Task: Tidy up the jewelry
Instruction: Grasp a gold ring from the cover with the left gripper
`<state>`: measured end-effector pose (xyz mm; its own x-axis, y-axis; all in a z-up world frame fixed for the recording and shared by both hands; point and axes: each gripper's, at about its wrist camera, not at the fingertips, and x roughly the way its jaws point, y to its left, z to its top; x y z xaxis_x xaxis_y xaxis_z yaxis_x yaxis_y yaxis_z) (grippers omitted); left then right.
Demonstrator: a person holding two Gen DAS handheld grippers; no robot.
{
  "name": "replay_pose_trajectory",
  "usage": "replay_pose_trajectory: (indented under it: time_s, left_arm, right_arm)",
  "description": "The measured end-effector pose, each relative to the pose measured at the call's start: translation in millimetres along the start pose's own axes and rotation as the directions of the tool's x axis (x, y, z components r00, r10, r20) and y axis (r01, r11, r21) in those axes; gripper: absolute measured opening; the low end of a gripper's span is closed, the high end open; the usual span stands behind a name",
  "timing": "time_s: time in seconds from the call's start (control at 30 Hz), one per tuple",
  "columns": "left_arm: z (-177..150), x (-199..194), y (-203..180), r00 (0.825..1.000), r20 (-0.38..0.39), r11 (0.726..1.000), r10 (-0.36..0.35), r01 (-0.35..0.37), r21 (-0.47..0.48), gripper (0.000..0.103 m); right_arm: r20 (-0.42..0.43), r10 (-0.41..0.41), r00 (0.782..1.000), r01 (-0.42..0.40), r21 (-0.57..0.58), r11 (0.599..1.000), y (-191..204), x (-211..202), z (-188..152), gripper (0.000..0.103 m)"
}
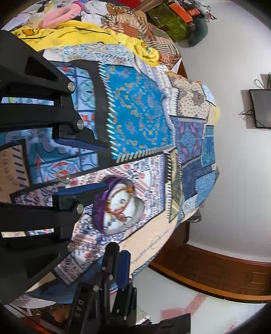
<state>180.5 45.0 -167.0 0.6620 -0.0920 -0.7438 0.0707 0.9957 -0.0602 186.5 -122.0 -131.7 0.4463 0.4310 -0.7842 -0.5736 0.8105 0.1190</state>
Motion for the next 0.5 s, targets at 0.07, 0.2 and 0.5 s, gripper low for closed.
replay_pose_trajectory:
  time_s: [0.07,0.2,0.5]
  left_arm:
    - [-7,3,0,1.0,-0.022,1.0,-0.002,0.002,-0.003,0.031]
    - [-23,11,2,0.997,-0.069,1.0,-0.017,0.016,-0.018,0.031]
    - [-50,29,-1,0.986,-0.161,0.999,-0.051,0.049,-0.017,0.031]
  right_arm:
    - [-0.009,-0.005,1.0,0.005,-0.004,1.0,2,1,-5,0.026]
    - [-0.044,0.004,0.999,-0.004,0.005,1.0,2,8,-17,0.026]
    - [-0.137,0.003,0.991,-0.007,-0.034,0.999,9,30,-42,0.026]
